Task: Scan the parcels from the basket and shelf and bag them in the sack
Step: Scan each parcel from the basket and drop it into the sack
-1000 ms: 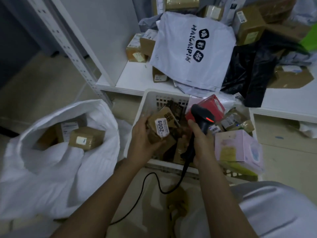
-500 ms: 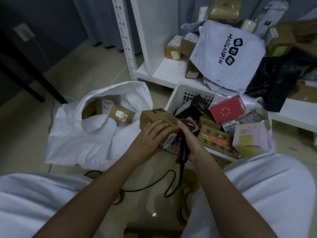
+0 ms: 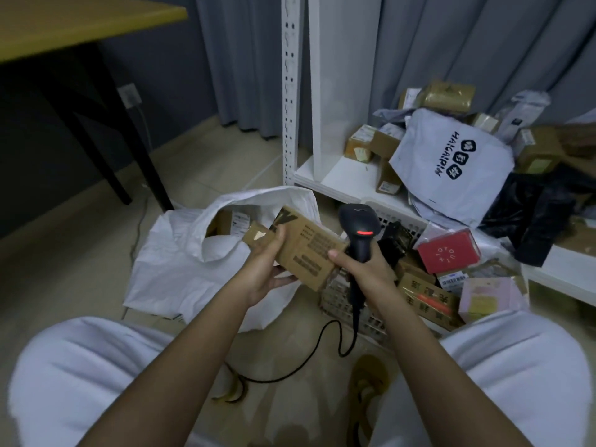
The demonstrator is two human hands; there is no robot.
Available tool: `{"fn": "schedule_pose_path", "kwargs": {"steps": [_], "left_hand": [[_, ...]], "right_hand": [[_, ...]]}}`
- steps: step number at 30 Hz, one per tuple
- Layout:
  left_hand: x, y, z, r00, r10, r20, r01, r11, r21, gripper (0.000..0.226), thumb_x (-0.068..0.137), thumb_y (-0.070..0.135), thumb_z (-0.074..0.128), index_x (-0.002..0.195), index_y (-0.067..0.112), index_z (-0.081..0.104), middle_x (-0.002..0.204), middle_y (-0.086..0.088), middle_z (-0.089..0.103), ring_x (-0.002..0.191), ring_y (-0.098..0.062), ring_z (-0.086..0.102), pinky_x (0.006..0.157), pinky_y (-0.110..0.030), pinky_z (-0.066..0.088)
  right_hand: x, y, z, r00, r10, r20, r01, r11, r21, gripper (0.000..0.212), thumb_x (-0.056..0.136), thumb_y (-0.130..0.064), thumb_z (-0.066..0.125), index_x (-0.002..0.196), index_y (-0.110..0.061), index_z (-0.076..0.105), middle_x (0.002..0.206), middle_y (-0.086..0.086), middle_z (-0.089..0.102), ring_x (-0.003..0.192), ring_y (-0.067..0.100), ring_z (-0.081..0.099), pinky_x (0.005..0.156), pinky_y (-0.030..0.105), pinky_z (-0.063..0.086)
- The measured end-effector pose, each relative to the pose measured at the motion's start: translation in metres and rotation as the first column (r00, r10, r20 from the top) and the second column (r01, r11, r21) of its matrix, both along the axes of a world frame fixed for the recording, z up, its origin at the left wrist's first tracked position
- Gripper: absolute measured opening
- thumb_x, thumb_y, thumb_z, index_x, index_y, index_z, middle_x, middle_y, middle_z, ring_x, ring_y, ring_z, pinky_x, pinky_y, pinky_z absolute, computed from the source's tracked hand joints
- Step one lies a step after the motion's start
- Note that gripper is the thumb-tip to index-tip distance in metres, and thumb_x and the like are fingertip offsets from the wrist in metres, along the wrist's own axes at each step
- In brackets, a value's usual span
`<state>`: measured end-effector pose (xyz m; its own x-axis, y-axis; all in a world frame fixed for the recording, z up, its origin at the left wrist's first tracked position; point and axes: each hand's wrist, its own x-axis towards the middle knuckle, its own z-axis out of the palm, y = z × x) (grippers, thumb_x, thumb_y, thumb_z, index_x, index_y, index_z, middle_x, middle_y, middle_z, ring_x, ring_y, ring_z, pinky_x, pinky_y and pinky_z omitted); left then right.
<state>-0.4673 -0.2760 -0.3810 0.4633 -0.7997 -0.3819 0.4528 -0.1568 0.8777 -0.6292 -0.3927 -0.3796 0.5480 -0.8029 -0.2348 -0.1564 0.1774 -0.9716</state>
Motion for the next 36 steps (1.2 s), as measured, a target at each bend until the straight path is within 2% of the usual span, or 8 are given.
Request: {"fn": "schedule_pose_path", "kwargs": {"steps": [3, 8, 14, 16, 19, 26, 31, 36], "left_hand": [[0.004, 0.007, 0.000, 0.989, 0.097, -0.113, -0.107, 0.990, -0.089, 0.048, 0.094, 0.032, 0.057, 0.138, 0.023, 0.041, 0.119, -0.005, 0.064, 0.116, -0.027, 0.061, 0.082, -0.042, 0.058], [0.004, 0.017, 0.005, 0.973, 0.149, -0.174, -0.179, 0.968, -0.176, 0.058, 0.093, 0.016, 0.057, 0.143, 0.027, 0.030, 0.134, -0.009, 0.055, 0.120, -0.025, 0.057, 0.078, -0.047, 0.058], [0.001, 0.022, 0.021, 0.988, 0.031, -0.150, -0.045, 0.995, -0.092, 0.061, 0.085, 0.052, 0.057, 0.139, 0.045, 0.030, 0.132, 0.004, 0.054, 0.121, -0.021, 0.053, 0.082, -0.057, 0.055], [0.003, 0.022, 0.021, 0.990, 0.020, -0.137, -0.030, 0.997, -0.072, 0.063, 0.083, 0.049, 0.063, 0.138, 0.045, 0.032, 0.130, 0.002, 0.059, 0.120, -0.022, 0.055, 0.087, -0.059, 0.052], [0.005, 0.022, 0.018, 0.990, 0.091, -0.105, -0.098, 0.993, -0.059, 0.058, 0.090, 0.035, 0.063, 0.138, 0.038, 0.031, 0.126, -0.001, 0.062, 0.117, -0.023, 0.058, 0.092, -0.061, 0.049], [0.022, 0.022, 0.008, 0.981, 0.195, 0.000, -0.195, 0.977, -0.085, 0.063, 0.091, 0.021, 0.063, 0.140, 0.036, 0.027, 0.131, 0.000, 0.059, 0.115, -0.021, 0.061, 0.090, -0.051, 0.053], [0.042, 0.019, 0.014, 0.966, 0.259, 0.008, -0.258, 0.964, -0.069, 0.057, 0.088, 0.008, 0.063, 0.134, 0.027, 0.035, 0.129, 0.000, 0.055, 0.113, -0.021, 0.058, 0.068, -0.040, 0.058], [0.051, 0.013, 0.015, 0.967, 0.250, 0.040, -0.248, 0.967, -0.061, 0.044, 0.090, 0.022, 0.064, 0.125, 0.034, 0.039, 0.127, -0.002, 0.058, 0.114, -0.020, 0.056, 0.061, -0.037, 0.058]], "right_hand": [[0.003, 0.008, 0.009, 0.997, -0.024, 0.073, 0.022, 0.999, 0.026, 0.044, 0.081, -0.026, 0.075, 0.120, -0.021, 0.055, 0.110, -0.004, 0.065, 0.099, 0.010, 0.062, 0.078, 0.019, 0.047], [0.010, 0.019, 0.013, 0.983, -0.056, 0.173, 0.041, 0.995, 0.085, 0.062, 0.066, -0.036, 0.087, 0.117, -0.016, 0.058, 0.105, 0.007, 0.068, 0.092, 0.022, 0.061, 0.086, 0.043, 0.048], [0.015, 0.031, 0.011, 0.973, -0.085, 0.213, 0.089, 0.996, -0.008, 0.050, 0.076, -0.010, 0.080, 0.118, -0.018, 0.054, 0.102, -0.004, 0.069, 0.090, 0.010, 0.067, 0.073, 0.023, 0.051], [0.017, 0.036, 0.013, 0.977, -0.058, 0.206, 0.066, 0.997, -0.034, 0.053, 0.075, -0.008, 0.081, 0.117, -0.024, 0.053, 0.104, -0.009, 0.069, 0.090, -0.001, 0.067, 0.069, 0.015, 0.052], [0.021, 0.039, 0.014, 0.982, -0.023, 0.188, 0.039, 0.996, -0.078, 0.058, 0.074, -0.012, 0.082, 0.123, -0.023, 0.052, 0.112, -0.007, 0.068, 0.100, 0.004, 0.066, 0.079, 0.021, 0.054], [0.018, 0.034, 0.015, 0.979, -0.121, 0.167, 0.137, 0.986, -0.091, 0.020, 0.085, -0.026, 0.073, 0.101, -0.025, 0.063, 0.084, -0.004, 0.065, 0.077, 0.011, 0.060, 0.069, 0.024, 0.045], [0.009, 0.026, 0.021, 0.997, 0.076, -0.022, -0.079, 0.976, -0.203, 0.013, 0.084, -0.021, 0.074, 0.087, -0.026, 0.062, 0.075, -0.005, 0.062, 0.070, 0.008, 0.057, 0.063, 0.020, 0.042], [0.005, 0.031, 0.026, 0.976, 0.200, -0.085, -0.214, 0.954, -0.212, 0.023, 0.082, -0.021, 0.077, 0.101, -0.024, 0.066, 0.078, -0.015, 0.067, 0.070, -0.006, 0.061, 0.063, 0.011, 0.044]]}}
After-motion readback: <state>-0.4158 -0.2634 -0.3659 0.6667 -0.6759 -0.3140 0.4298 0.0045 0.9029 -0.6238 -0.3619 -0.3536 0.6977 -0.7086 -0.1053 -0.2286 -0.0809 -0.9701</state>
